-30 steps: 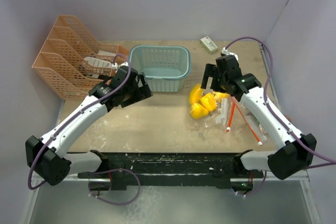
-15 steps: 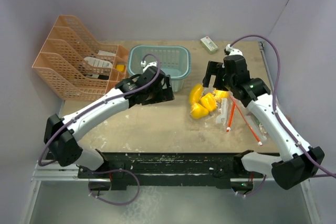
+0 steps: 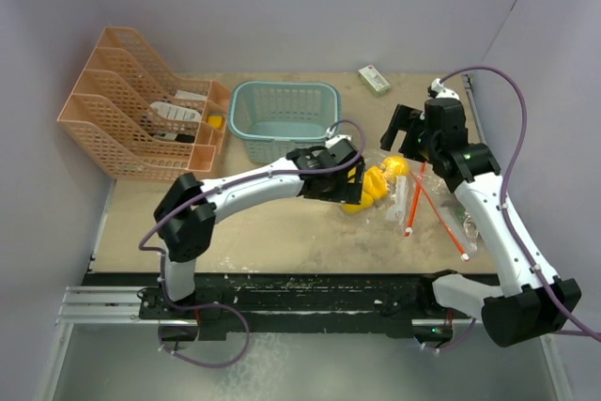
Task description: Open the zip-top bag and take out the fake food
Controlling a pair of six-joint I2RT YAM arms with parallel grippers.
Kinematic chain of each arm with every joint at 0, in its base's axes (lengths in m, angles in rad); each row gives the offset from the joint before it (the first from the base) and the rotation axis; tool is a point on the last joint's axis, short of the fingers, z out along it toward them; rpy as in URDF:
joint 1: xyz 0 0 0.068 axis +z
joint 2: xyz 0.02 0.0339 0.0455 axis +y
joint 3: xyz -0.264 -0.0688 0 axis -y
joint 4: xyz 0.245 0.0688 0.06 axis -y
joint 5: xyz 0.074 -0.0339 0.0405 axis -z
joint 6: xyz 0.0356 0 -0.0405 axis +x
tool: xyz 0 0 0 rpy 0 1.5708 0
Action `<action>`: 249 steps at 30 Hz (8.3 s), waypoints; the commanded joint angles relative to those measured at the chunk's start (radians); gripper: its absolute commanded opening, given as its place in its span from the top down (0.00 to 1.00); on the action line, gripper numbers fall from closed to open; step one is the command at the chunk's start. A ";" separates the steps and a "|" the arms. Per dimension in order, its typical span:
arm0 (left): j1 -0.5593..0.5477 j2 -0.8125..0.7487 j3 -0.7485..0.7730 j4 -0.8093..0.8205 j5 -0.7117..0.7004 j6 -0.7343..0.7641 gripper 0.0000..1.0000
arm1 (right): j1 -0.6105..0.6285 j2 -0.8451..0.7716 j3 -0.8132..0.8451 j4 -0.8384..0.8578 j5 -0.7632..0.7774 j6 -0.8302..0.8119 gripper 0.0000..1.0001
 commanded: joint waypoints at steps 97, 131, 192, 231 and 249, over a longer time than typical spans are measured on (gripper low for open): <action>0.719 0.122 0.680 -0.204 -0.027 0.321 0.01 | -0.004 0.008 -0.048 0.003 0.058 -0.055 0.77; 0.837 0.347 0.752 -0.099 0.114 0.344 0.42 | -0.004 0.124 -0.009 0.027 0.050 -0.062 0.83; 0.825 0.188 0.575 -0.124 -0.151 0.165 1.00 | -0.004 0.119 -0.056 0.023 0.038 -0.072 0.86; 0.863 0.264 0.568 -0.026 -0.023 0.159 0.65 | -0.004 0.125 -0.044 0.023 -0.016 -0.089 0.82; 0.675 -0.213 0.211 0.105 -0.172 0.178 0.20 | -0.020 0.010 -0.032 -0.009 0.077 0.038 0.05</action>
